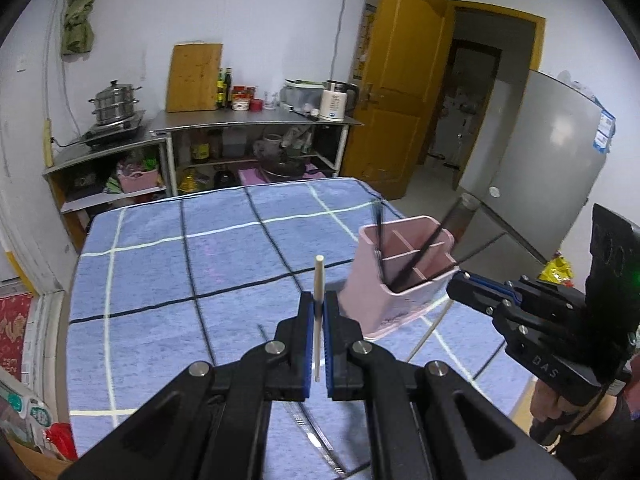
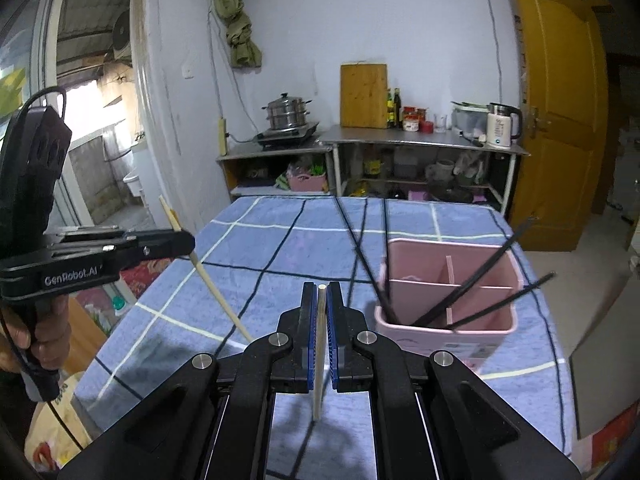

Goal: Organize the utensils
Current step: 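Lower the chopsticks into the holder and open the left gripper while the right gripper opens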

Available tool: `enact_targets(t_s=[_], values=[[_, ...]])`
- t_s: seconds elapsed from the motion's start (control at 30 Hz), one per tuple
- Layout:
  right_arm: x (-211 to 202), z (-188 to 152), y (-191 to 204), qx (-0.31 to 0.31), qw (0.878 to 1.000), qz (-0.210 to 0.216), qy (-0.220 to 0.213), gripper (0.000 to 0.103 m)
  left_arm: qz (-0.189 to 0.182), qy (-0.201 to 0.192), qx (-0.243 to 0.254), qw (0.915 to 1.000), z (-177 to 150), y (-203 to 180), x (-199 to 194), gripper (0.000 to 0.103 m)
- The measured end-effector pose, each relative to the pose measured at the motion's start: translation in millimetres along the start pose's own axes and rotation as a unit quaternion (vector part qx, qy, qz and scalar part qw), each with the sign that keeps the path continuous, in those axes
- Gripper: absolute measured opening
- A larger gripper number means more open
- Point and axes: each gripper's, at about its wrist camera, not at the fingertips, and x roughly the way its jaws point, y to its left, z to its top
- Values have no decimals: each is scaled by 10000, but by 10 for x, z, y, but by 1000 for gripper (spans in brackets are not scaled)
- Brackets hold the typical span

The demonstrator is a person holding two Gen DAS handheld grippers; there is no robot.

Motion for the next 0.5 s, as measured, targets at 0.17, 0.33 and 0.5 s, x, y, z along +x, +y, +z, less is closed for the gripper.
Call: enact_targets(t_s=[0.17, 0.33, 0.5], values=[[-199, 112, -229, 152, 9994, -199, -256, 5, -280, -14, 46, 9996, 99, -247, 69, 5], [-398, 311, -425, 310, 9967, -372, -651, 5, -554, -157, 115, 9983, 342, -470, 83, 5], [-518, 536, -565, 423, 9926, -497, -1024, 5, -683, -337, 183, 9969, 604, -615, 104, 5]])
